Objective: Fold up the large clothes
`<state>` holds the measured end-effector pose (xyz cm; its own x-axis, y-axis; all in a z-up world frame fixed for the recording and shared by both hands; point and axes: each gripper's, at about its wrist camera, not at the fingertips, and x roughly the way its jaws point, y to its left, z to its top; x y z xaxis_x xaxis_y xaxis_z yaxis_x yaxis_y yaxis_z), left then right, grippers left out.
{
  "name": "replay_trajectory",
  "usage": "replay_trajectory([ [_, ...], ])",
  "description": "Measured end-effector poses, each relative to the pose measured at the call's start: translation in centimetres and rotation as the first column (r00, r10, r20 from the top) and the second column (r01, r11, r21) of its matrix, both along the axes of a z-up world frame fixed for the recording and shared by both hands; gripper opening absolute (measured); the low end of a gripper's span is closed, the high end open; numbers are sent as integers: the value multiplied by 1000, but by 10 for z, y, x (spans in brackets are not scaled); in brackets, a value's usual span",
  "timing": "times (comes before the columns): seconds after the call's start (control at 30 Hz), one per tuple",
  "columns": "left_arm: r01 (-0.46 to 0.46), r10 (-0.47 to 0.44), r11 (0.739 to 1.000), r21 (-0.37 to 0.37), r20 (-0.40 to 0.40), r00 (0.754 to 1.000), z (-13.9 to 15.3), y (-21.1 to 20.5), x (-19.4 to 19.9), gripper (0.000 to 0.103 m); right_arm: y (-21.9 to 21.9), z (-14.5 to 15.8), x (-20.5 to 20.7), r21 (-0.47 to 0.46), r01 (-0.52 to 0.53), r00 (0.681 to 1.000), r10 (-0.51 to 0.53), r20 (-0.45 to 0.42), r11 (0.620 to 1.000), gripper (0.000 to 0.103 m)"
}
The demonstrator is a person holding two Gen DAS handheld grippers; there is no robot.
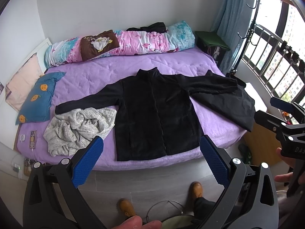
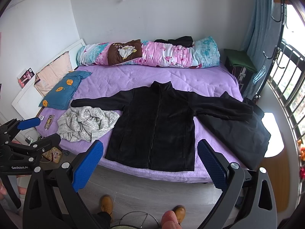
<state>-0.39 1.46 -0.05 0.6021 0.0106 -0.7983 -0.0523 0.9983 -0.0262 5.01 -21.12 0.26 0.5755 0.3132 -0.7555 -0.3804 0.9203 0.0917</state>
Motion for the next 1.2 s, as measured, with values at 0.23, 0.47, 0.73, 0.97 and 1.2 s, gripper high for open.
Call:
replay_trajectory([
  [0.23,-7,7,1000,-5,-3,1000,-3,0,0,97,-2,3,0,-5,-6,1000,6,0,1000,97],
  [0.47,-21,21,1000,-10,-4,1000,-6,5,2,97,16,2,14,-15,-27,1000,27,-5,1000,97],
  [0.73,-67,67,995,-72,0,998,-14,48,14,97,59,-3,29,-59,-74,997,75,4,995,97],
  [0.97,-60,62,997,-51,43,997,-3,131,41,97,140,2,45,-83,-38,999,40,16,996,97],
  [1.2,-87,89,996,-37,53,995,10,218,83,97,210,10,78,-65,-22,1000,23,17,998,97],
])
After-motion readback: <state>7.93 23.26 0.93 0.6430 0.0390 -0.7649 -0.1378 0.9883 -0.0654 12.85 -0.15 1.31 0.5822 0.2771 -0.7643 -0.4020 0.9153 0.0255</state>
